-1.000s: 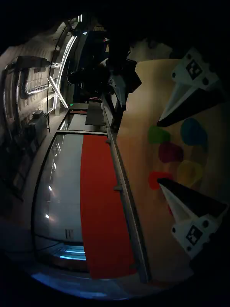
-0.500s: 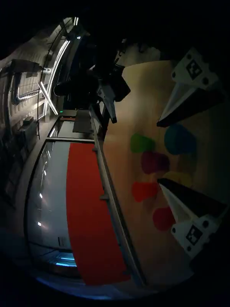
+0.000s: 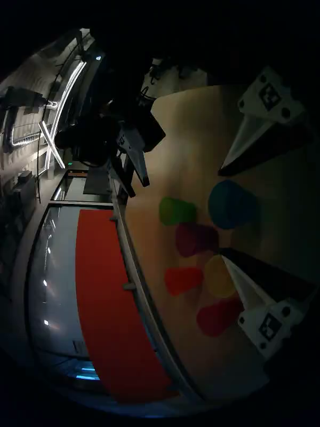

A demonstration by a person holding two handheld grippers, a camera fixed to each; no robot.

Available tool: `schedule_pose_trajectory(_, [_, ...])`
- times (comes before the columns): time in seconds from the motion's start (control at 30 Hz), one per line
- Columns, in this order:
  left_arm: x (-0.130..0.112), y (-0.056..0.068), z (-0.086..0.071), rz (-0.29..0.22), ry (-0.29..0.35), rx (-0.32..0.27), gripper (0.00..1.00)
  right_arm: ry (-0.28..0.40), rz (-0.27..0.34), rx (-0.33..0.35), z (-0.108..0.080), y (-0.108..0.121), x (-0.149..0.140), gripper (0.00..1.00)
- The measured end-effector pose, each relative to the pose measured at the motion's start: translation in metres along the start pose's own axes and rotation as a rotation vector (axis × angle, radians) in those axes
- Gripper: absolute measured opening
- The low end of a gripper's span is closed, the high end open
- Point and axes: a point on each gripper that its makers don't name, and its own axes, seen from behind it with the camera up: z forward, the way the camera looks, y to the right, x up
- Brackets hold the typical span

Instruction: Pour water

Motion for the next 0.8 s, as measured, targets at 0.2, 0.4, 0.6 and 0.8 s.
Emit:
schedule_pose_trajectory(0.2, [-0.013, 0.005, 0.008, 0.023, -0.044, -0.01, 0.99, -0.012, -0.002, 0.009, 0.005, -0.001, -0.005, 0.99])
schedule_pose_trajectory(0.4, [-0.027, 0.007, 0.017, 0.027, -0.078, -0.016, 0.99, -0.026, -0.009, 0.014, 0.01, -0.001, -0.01, 1.0])
schedule_pose_trajectory(0.6, [-0.039, 0.008, 0.026, 0.027, -0.109, -0.019, 0.99, -0.037, -0.012, 0.022, 0.015, -0.002, -0.014, 0.99])
schedule_pose_trajectory(0.8, [-0.046, 0.011, 0.037, 0.025, -0.127, -0.037, 0.99, -0.047, -0.009, 0.029, 0.021, -0.002, -0.018, 0.99])
